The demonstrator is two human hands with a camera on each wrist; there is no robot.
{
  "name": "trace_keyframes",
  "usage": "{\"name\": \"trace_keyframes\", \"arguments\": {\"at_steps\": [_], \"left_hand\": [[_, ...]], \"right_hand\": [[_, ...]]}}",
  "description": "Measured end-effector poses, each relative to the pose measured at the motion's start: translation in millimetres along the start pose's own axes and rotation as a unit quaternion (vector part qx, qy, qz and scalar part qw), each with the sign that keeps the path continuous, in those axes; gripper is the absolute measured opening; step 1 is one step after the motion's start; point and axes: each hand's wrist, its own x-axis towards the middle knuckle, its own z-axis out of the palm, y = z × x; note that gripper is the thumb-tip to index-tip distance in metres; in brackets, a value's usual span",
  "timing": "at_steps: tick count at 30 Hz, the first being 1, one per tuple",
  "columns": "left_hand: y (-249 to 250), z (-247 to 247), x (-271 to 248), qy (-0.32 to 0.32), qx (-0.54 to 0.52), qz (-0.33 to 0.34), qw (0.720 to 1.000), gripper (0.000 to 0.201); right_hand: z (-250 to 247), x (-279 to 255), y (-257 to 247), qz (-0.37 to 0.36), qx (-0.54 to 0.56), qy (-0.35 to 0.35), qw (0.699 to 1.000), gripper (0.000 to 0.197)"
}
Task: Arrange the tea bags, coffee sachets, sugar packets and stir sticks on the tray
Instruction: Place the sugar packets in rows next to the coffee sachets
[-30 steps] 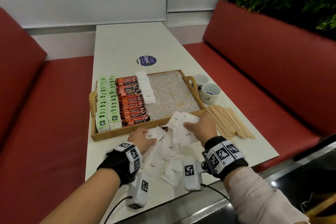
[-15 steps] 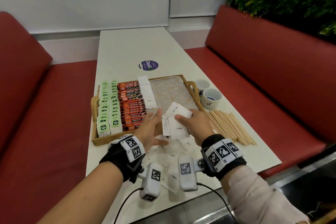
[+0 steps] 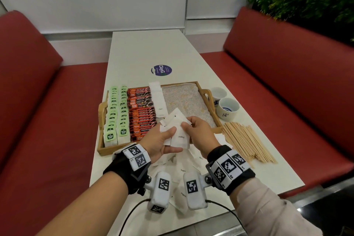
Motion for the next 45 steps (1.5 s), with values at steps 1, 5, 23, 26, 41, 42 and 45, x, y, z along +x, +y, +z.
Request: {"name": "trace_keyframes", "arguments": {"at_steps": [1, 5, 23, 26, 41, 42, 45], "left_hand": [[0, 0, 2, 0.003, -0.002, 0.004, 1.0, 0.025], [2, 3, 8, 0.027, -0.014, 0.017, 0.999, 0.025], [-2, 33, 48, 0.186, -0.043, 0.056, 0.98, 0.033], [-9, 37, 50, 0.209, -0.056, 0.072, 0.974, 0.034], [-9, 48, 60, 0.2, 0.006, 0.108, 0.974, 0.03], [-8, 45, 61, 0.199, 0.016, 0.107, 0.974, 0.031], [0, 36, 64, 0.184, 0.016, 0.104, 0.977, 0.035]], "right_hand": [[-1, 2, 0, -0.005, 0.002, -0.002, 1.0, 0.009], [-7, 11, 1, -0.005, -0.012, -0.003, 1.0, 0.019], [-57, 41, 2, 0.05, 0.066, -0.045, 0.996, 0.01], [-65, 41, 3, 0.07, 0.107, -0.038, 0.991, 0.014], [-61, 37, 9, -0.01, -0.137, -0.083, 0.987, 0.028], [-60, 38, 6, -0.02, -0.161, -0.095, 0.982, 0.026], [-50, 47, -4, -0.05, -0.185, -0.122, 0.974, 0.01]]}}
